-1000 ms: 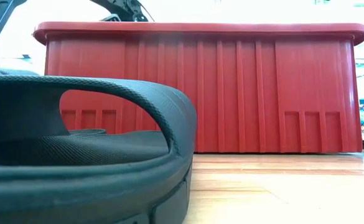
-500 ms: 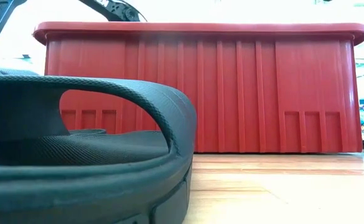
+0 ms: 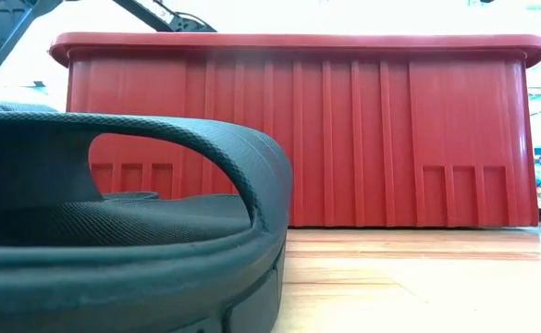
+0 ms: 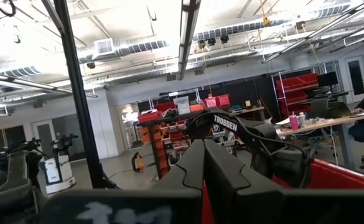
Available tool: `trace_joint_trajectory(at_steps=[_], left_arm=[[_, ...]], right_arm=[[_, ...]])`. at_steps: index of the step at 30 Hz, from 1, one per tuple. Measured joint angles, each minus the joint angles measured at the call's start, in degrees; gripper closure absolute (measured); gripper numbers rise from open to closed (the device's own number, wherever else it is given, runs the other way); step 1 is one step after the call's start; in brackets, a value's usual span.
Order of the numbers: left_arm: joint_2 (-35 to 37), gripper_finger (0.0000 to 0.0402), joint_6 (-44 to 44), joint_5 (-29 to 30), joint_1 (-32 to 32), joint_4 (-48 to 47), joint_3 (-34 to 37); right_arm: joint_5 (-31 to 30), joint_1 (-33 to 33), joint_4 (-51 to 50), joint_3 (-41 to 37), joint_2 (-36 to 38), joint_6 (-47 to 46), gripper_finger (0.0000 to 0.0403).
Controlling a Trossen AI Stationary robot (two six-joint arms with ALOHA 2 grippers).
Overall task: Pick and place slides into bin
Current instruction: Put the black slipper into the bin
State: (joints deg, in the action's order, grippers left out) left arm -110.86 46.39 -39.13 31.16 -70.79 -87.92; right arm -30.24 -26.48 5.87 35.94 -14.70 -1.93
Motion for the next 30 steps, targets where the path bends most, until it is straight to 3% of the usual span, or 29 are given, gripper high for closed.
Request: trace_joint_trajectory(at_steps=[8, 15, 21, 30], left_arm=[[-0.89, 0.0391, -1.14, 3.67, -0.62, 2.31, -0.08], [-1.13, 0.0359, -7.32, 5.13, 1.54, 3.95, 0.07], [-1.23, 0.0296, -12.52, 4.01, 2.87, 3.47, 0.20], [-0.93, 0.0173, -13.53, 3.17, 2.43, 2.89, -0.36]], right_arm=[[0.00, 0.02, -0.02, 0.00, 0.00, 0.04, 0.0403], [0.00, 0.00, -0.02, 0.00, 0.00, 0.65, 0.0403], [0.00, 0.00, -0.04, 0.00, 0.00, -0.37, 0.0403], [0.02, 0.00, -0.04, 0.00, 0.00, -0.55, 0.0403]])
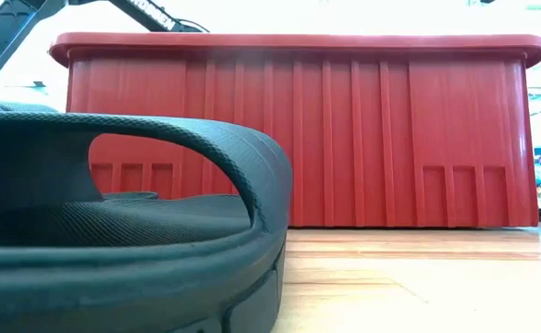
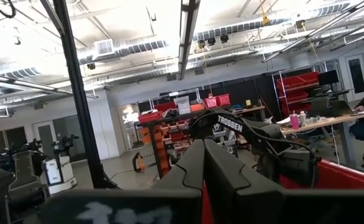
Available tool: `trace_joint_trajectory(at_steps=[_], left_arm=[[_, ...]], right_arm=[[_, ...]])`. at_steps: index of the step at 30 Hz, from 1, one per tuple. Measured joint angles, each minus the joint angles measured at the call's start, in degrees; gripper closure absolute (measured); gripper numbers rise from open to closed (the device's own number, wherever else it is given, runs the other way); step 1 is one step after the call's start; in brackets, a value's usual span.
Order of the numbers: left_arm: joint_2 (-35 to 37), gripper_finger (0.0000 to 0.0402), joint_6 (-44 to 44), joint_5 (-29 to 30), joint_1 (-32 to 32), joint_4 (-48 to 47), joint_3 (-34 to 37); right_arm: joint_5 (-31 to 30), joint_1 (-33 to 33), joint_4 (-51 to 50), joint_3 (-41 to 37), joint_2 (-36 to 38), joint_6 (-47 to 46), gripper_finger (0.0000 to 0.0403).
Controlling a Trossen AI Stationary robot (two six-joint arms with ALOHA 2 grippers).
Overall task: Pick and place slides into bin
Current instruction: Put the black slipper into the bin, then put the left black slipper into the bin
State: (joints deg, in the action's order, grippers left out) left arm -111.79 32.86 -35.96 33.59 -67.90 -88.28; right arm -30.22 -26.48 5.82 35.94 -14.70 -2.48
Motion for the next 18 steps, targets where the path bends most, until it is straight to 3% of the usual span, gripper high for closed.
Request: trace_joint_trajectory(at_steps=[7, 18], left_arm=[[0.00, 0.0128, 1.96, 0.52, 0.03, -3.09, -3.46], [0.11, 0.0142, 1.90, 2.46, 0.03, -7.85, -13.33]], right_arm=[[-0.02, 0.00, 0.00, 0.00, 0.00, -0.09, 0.0403], [-0.01, 0.00, 0.00, 0.00, 0.00, -1.33, 0.0403]])
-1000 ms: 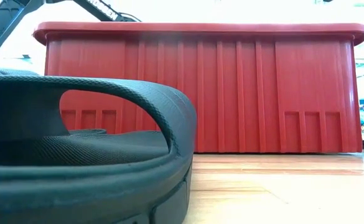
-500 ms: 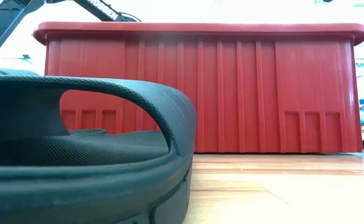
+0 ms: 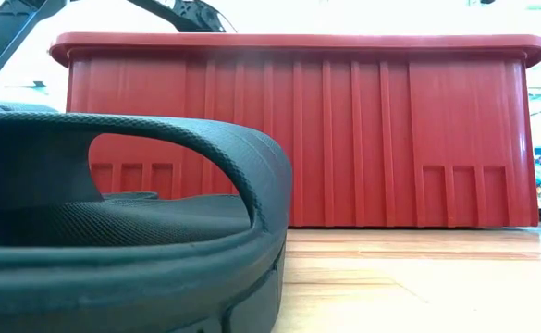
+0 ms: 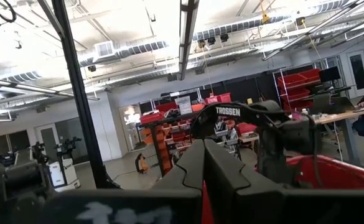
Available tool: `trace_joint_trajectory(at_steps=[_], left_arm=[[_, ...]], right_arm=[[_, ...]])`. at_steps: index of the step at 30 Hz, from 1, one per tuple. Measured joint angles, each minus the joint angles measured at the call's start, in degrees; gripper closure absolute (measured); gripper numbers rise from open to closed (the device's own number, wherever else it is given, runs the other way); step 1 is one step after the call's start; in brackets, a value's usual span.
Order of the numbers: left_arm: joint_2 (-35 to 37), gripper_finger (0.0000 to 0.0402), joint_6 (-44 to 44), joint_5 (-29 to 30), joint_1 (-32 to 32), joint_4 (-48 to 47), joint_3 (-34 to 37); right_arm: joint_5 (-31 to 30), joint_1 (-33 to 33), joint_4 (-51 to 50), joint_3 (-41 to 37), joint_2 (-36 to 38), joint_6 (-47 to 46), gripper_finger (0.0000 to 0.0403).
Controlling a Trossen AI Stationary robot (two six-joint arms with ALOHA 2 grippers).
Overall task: Pick and place slides into bin
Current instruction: Put the left black slipper into the bin
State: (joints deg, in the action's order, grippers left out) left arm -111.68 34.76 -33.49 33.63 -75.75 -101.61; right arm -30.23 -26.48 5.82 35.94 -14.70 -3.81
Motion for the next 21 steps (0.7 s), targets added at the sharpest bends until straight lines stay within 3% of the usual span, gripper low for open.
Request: trace_joint_trajectory(at_steps=[4, 8, 12, 15, 18, 21], left_arm=[[0.52, 0.0143, 0.96, 4.49, 0.00, -5.61, -5.54], [7.36, 0.0167, 2.25, 6.07, -0.44, -5.98, -10.41], [15.49, 0.0228, -0.02, 5.91, -1.75, -7.97, -16.47], [20.58, 0.0295, -6.01, 5.75, -3.01, -9.51, -21.43], [24.88, 0.0375, -15.80, -0.14, -4.07, -9.61, -23.72], [27.78, 0.0389, -22.87, -7.83, -6.89, -9.68, -23.72]], right_arm=[[0.00, 0.00, 0.00, 0.00, 0.00, 0.04, 0.0403], [0.01, 0.00, 0.00, 0.00, 0.00, 0.09, 0.0403], [0.01, 0.02, -0.02, 0.00, 0.00, 0.86, 0.0403], [0.16, 0.01, -0.04, 0.00, 0.00, 1.88, 0.0403], [0.28, 0.02, -0.07, 0.00, 0.00, 2.85, 0.0403], [0.44, 0.02, -0.25, 0.00, 0.00, 2.99, 0.0403]])
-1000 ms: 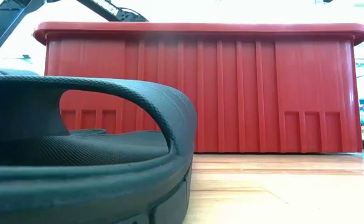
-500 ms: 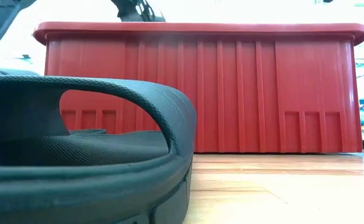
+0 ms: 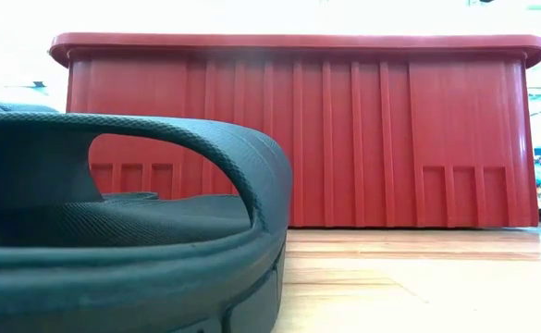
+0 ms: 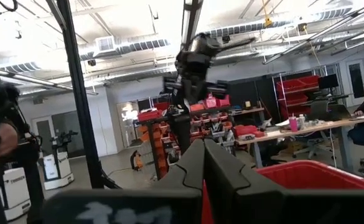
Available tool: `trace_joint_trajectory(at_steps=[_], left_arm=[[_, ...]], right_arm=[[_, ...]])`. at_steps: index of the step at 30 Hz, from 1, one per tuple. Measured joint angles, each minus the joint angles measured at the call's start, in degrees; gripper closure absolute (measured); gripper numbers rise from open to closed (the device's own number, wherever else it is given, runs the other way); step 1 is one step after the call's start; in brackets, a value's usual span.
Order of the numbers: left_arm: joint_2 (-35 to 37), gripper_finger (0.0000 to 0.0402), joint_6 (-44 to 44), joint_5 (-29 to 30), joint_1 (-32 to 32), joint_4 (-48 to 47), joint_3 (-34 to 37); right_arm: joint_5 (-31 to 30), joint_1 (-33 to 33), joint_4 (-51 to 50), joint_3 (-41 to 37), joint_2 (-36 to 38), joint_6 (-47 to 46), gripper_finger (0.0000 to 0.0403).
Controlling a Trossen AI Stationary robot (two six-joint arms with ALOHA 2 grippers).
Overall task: Pick and place slides into bin
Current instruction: Put the left black slipper into the bin
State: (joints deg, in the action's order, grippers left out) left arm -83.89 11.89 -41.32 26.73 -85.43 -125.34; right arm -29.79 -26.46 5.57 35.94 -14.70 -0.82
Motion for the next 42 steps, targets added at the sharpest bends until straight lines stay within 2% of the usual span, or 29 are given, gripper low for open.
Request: trace_joint_trajectory(at_steps=[4, 7, 12, 16, 20, 24, 27, 29, 32, 35, 38, 42], left_arm=[[1.80, 0.0399, -5.98, 3.70, -9.52, -0.41, 1.12], [2.36, 0.0400, -6.67, 5.74, -17.56, -0.63, 5.55], [2.26, 0.0401, -9.44, 7.72, -27.72, -2.74, 17.80], [3.31, 0.0401, -9.52, 3.91, -35.95, -4.04, 31.37], [9.38, 0.0401, -13.43, -1.42, -46.40, 5.91, 47.08], [15.35, 0.0402, -21.45, -1.16, -55.14, 23.35, 61.00], [18.32, 0.0401, -32.36, 1.59, -58.54, 40.44, 69.15], [19.14, 0.0401, -38.55, 4.69, -59.87, 48.47, 73.46], [19.89, 0.0401, -42.50, 11.18, -60.27, 55.40, 78.15], [19.80, 0.0396, -45.10, 14.86, -60.08, 58.06, 82.65], [19.80, 0.0375, -49.75, 15.01, -59.39, 62.87, 87.71], [19.78, 0.0314, -56.02, 11.87, -59.55, 68.97, 93.34]], right_arm=[[3.16, -0.02, -0.53, 0.00, 0.00, 0.00, 0.0403], [4.45, -0.02, -1.87, 0.02, 0.02, 0.10, 0.0403], [4.29, -0.02, -2.50, 0.02, 0.00, 0.49, 0.0403], [4.27, -0.02, -2.59, 0.02, 0.00, 0.50, 0.0403], [2.64, -0.02, -2.55, 0.02, 0.00, -0.08, 0.0403], [2.35, -0.02, -1.64, 0.02, 0.00, -0.15, 0.0403], [0.83, -0.02, -0.38, 0.02, 0.00, -0.26, 0.0403], [-0.22, 0.00, 0.28, 0.02, 0.02, -0.41, 0.0403], [-0.21, -0.02, 0.19, 0.02, 0.00, -0.37, 0.0403], [-0.23, -0.02, 0.23, 0.02, 0.02, -0.49, 0.0403], [-0.23, -0.02, 0.23, 0.02, 0.02, -1.49, 0.0403], [-0.12, -0.02, 0.21, 0.02, 0.02, -3.76, 0.0403]])
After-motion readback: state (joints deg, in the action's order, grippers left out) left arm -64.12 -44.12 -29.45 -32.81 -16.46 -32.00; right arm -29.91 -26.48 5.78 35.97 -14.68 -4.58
